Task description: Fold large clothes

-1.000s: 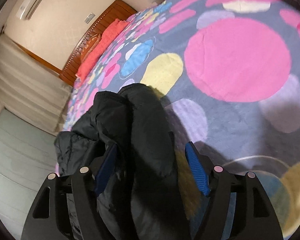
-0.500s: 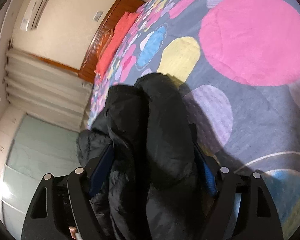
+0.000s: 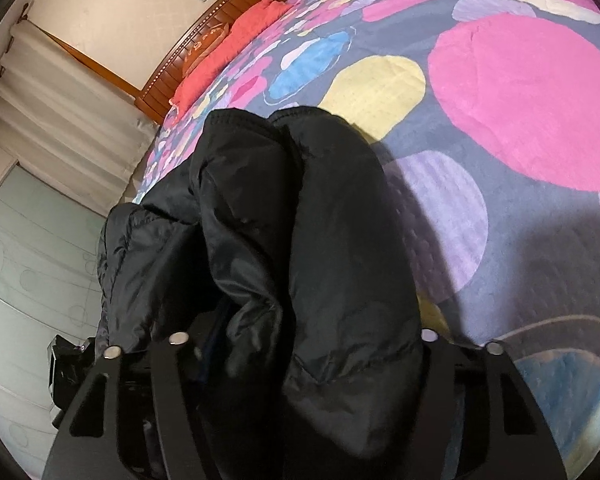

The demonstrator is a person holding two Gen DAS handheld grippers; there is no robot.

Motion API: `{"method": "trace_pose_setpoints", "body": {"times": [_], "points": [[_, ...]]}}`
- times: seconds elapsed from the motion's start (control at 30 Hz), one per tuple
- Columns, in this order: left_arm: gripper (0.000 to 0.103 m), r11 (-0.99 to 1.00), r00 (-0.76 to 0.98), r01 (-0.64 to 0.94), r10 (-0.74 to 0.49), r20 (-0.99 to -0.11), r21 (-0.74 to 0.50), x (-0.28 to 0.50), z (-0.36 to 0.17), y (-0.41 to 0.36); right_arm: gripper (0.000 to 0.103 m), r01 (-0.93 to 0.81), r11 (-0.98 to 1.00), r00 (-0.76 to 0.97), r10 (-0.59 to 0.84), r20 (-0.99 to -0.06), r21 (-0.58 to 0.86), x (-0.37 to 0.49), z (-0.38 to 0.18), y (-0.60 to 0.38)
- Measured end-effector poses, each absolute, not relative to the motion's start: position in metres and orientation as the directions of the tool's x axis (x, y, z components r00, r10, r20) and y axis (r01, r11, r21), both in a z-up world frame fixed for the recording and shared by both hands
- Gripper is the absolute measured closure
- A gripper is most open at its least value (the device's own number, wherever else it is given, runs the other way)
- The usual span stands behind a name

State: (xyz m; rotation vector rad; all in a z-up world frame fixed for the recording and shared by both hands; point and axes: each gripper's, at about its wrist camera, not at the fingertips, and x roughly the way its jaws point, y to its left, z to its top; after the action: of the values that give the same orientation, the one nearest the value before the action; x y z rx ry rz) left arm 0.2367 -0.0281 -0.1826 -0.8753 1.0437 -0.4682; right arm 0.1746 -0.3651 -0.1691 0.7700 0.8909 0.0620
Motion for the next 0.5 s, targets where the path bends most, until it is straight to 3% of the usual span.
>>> {"method": "trace_pose_setpoints", "body": {"times": [0.27, 0.5], "points": [[0.011, 0.603, 0.445, -0.053, -0.700, -0.559, -0.796, 0.238, -0.181, -0.032, 0.042, 0.225, 0.739, 0.655, 0.368, -0.660, 0.635, 0.176, -0.171, -0.369], [0.021, 0.655, 0.440, -0.018, -0.673, -0.595, -0.755, 0.237, -0.174, -0.039, 0.064, 0.203, 0.732, 0.656, 0.391, -0.645, 0.650, 0.171, -0.175, -0.362]]}}
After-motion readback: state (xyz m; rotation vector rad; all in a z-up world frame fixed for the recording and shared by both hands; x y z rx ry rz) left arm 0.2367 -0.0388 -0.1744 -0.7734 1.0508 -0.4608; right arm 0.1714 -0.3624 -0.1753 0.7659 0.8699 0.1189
